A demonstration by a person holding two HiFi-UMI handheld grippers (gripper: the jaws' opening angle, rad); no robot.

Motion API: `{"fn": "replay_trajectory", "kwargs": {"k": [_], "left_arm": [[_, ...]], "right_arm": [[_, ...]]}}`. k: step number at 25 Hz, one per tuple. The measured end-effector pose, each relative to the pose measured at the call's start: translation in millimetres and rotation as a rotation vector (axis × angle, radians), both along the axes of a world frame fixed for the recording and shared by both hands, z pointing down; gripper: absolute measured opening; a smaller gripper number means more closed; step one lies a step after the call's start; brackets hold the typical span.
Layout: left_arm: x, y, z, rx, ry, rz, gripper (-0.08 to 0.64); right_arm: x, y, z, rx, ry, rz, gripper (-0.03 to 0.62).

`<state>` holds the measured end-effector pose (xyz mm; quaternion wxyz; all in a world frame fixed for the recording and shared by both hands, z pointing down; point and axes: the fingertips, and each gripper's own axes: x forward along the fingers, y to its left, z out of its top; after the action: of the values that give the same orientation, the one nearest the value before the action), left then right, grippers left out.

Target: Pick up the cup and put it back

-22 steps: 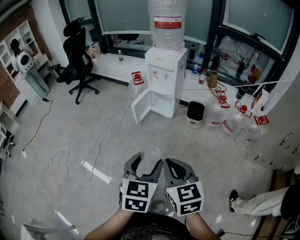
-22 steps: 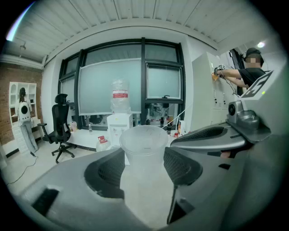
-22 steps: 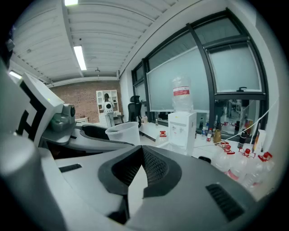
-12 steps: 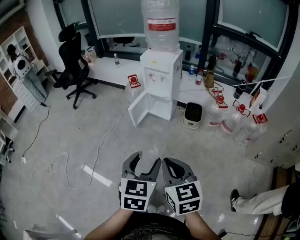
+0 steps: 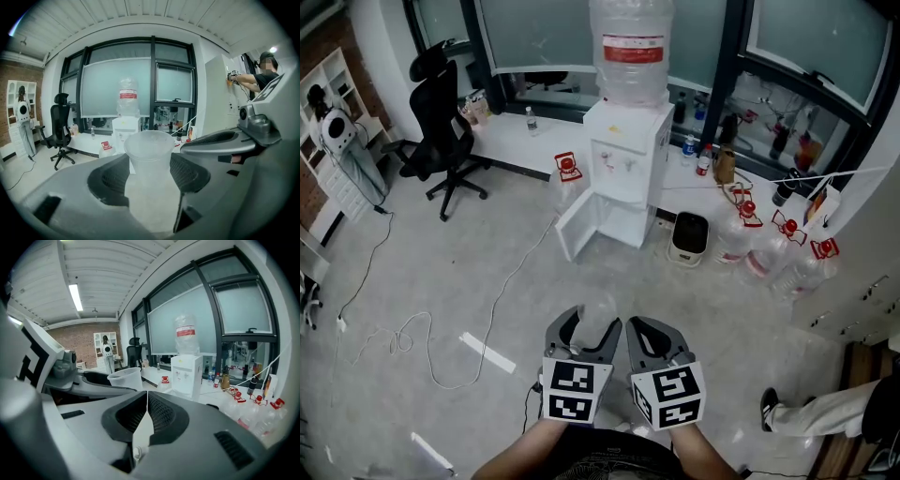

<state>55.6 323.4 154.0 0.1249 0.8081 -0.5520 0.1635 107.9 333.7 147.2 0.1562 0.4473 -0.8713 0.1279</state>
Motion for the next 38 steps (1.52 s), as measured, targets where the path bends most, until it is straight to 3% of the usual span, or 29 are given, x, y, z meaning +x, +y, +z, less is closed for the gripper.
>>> {"fn": "replay_trajectory", "kwargs": {"k": [16, 26, 38], "left_arm": [[-64, -165, 5, -0.035, 0.041, 0.085, 0.268], [-113, -243, 14, -0.037, 0.049, 0.125, 0.268], [-118, -311, 22, -0.022, 0.057, 0.160, 0.268]], "right_arm": [[-59, -157, 1, -0.045, 0.061, 0.102, 0.021], [-103, -234, -2, -0.046, 0.114, 0.142, 0.021], [-110, -303, 5, -0.031, 0.136, 0.158, 0.021]]}}
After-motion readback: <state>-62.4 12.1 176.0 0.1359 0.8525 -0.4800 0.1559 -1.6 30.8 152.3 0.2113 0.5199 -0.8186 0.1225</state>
